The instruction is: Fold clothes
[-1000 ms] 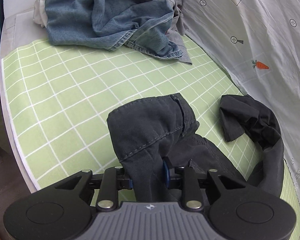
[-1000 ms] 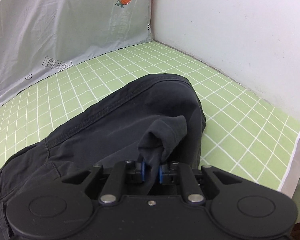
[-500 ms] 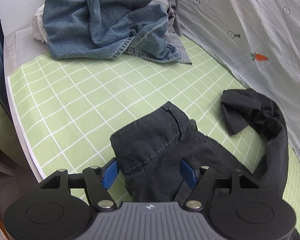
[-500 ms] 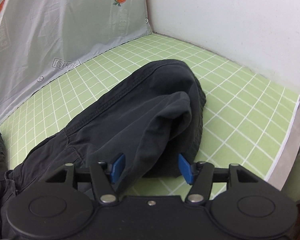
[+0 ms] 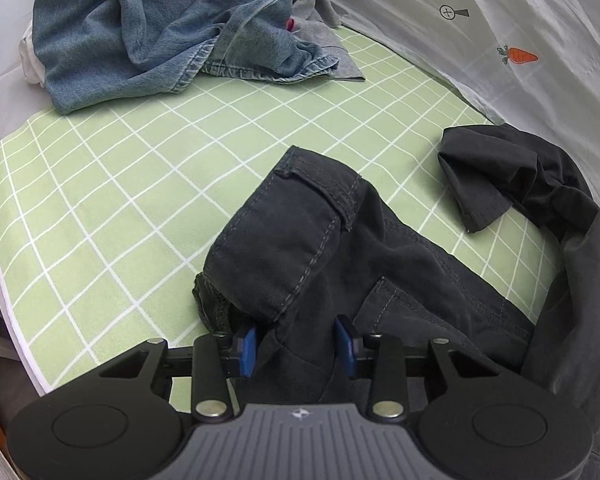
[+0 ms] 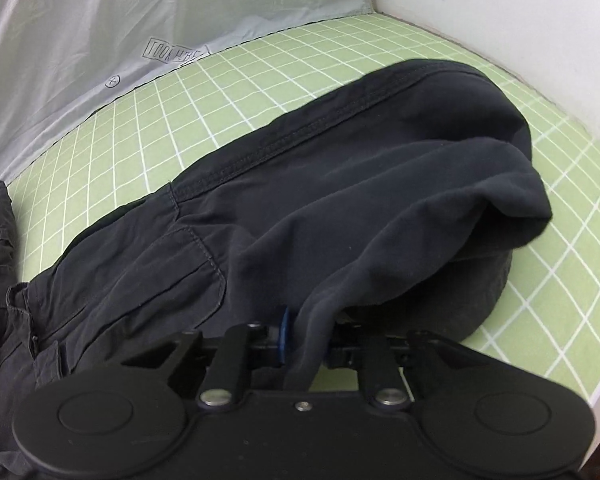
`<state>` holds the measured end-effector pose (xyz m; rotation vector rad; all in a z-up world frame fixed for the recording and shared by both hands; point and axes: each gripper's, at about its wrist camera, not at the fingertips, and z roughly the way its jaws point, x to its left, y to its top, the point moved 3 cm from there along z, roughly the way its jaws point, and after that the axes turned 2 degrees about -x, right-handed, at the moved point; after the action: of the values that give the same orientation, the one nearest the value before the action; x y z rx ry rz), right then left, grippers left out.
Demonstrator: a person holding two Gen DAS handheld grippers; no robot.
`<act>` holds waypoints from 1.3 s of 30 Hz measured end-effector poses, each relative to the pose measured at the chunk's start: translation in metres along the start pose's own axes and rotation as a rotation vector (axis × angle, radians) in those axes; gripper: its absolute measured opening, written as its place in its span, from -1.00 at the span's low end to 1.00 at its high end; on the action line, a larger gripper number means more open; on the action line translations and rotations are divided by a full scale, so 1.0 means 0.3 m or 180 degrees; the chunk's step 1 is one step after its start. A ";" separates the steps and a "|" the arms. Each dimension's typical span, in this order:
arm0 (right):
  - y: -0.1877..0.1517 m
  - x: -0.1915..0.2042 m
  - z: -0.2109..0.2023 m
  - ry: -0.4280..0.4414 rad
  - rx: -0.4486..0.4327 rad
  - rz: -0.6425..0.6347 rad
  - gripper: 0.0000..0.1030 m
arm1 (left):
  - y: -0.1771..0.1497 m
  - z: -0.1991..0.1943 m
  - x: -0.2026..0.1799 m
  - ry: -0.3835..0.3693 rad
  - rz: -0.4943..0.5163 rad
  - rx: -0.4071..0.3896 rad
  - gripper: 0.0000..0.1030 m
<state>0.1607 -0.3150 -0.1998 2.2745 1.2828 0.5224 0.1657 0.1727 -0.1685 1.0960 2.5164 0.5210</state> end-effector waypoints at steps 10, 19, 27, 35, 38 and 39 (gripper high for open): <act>0.296 0.155 0.236 0.0001 -0.0076 -0.0291 -0.75 | 0.179 0.229 -0.327 -0.0249 0.0055 -0.0009 -0.23; 0.651 0.417 0.518 -0.0191 -0.0167 -0.0463 -0.74 | 0.473 0.391 -0.628 -0.0467 0.0095 -0.0127 -0.22; 0.584 0.384 0.345 -0.0524 -0.0341 -0.0311 0.71 | 0.438 0.259 -0.472 -0.0537 -0.0124 -0.0184 0.11; 0.432 0.259 0.193 -0.0580 -0.0679 -0.0188 0.99 | 0.444 0.092 -0.418 -0.0497 0.0392 -0.0522 0.59; 0.431 0.273 0.161 -0.0580 -0.0790 -0.0294 0.99 | 0.479 0.065 -0.491 -0.0576 0.0748 -0.0694 0.67; 0.434 0.275 0.160 -0.0565 -0.0790 -0.0287 0.99 | 0.490 0.061 -0.520 -0.0593 0.0864 -0.0748 0.67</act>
<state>0.3163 -0.3123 -0.1566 2.0005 1.1581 0.4127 0.3654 0.1528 -0.0911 1.3325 2.0985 0.7296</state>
